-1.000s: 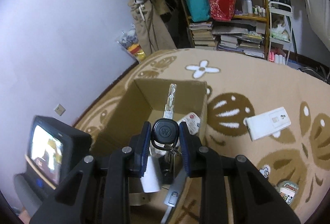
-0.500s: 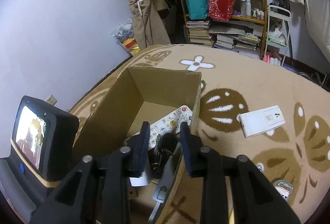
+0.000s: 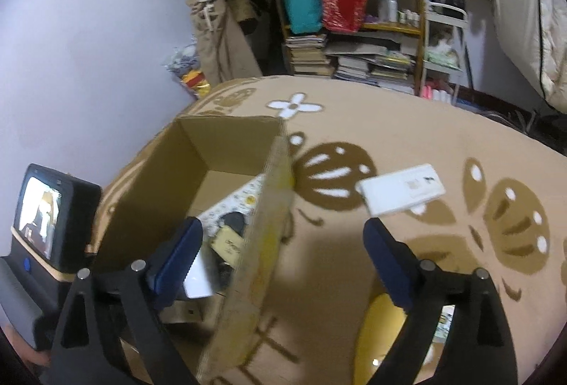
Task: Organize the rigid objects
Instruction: 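Carry the AIMA key over the box and release it inside, then move the right gripper back over the yellow oval tag and keychains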
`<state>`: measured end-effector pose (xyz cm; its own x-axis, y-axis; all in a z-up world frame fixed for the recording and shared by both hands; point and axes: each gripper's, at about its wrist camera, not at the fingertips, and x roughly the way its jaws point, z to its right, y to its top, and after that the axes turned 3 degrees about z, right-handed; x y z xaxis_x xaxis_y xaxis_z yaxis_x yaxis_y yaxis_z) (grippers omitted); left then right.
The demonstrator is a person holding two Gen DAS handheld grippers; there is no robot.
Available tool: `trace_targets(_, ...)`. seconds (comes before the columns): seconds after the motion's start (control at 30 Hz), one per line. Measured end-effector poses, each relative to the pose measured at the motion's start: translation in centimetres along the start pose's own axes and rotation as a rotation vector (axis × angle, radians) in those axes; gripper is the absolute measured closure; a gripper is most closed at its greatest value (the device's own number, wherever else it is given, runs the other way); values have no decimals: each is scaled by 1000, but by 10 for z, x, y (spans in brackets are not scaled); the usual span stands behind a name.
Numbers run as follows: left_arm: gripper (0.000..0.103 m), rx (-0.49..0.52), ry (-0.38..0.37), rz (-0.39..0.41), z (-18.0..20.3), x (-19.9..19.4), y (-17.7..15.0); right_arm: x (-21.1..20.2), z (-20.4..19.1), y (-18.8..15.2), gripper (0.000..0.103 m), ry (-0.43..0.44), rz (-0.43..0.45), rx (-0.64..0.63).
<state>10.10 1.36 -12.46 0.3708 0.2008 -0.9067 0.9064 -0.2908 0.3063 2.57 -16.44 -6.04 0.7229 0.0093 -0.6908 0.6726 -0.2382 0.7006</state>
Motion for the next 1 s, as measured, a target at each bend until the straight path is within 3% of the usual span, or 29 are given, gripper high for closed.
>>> trace_targets(0.1, 81, 1, 1, 0, 0, 0, 0, -5, 12, -6, 0, -32, -17, 14)
trace_targets(0.6, 81, 0, 0, 0, 0, 0, 0, 10, 51, -65, 0, -137, -213, 118)
trace_targets(0.73, 81, 1, 0, -1, 1, 0, 0, 15, 59, -75, 0, -122, -244, 160)
trace_targets(1.0, 81, 1, 0, -1, 1, 0, 0, 27, 71, -88, 0, -174, -317, 188)
